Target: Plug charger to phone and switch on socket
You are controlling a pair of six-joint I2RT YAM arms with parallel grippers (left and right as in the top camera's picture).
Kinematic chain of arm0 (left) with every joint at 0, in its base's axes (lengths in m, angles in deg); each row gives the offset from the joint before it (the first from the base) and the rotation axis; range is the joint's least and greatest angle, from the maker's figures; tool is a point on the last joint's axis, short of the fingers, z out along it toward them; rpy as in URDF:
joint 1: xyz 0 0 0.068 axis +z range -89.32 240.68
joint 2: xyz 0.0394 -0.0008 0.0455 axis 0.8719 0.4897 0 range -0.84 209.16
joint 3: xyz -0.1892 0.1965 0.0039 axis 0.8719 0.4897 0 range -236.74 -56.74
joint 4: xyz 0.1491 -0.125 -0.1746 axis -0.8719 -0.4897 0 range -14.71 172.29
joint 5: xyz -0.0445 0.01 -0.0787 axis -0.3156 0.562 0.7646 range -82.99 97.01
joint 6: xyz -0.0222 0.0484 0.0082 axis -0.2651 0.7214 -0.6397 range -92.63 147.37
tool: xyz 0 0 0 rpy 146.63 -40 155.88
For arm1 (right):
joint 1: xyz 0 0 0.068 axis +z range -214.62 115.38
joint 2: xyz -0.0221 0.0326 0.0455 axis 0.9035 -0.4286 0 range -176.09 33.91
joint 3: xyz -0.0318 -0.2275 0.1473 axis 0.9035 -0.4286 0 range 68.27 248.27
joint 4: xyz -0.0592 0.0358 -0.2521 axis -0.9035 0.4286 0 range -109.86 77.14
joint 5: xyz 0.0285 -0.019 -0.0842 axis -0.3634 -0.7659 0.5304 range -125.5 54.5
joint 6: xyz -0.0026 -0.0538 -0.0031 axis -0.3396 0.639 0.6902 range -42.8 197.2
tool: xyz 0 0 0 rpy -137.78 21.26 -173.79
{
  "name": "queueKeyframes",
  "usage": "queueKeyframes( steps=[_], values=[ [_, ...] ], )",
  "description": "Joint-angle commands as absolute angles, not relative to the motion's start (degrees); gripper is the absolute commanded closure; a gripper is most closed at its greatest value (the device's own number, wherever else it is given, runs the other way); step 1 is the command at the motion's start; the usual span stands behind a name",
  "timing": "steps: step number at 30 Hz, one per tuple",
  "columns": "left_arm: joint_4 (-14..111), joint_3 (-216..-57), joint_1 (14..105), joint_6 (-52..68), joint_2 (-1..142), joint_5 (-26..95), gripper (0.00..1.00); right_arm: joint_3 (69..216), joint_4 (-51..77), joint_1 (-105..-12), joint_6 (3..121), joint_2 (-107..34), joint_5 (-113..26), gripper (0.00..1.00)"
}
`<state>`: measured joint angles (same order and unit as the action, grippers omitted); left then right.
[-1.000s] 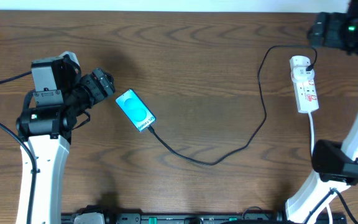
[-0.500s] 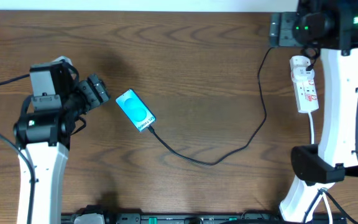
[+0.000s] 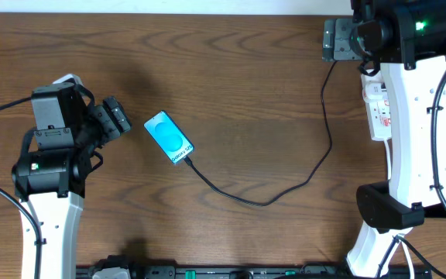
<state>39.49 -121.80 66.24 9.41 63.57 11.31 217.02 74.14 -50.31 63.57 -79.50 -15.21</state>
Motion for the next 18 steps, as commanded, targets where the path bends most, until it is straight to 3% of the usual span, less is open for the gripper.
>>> queueKeyframes(
  steps=[1,18],
  values=[
    [40.19,-122.34,66.37,10.16,63.43,10.41,0.09,216.8,73.33,-49.9,62.17,-78.8,-13.35,0.02],
    [40.78,-122.34,66.37,10.2,63.46,10.39,0.09,216.8,72.94,-49.94,62.0,-78.82,-13.37,0.01]
  ],
)
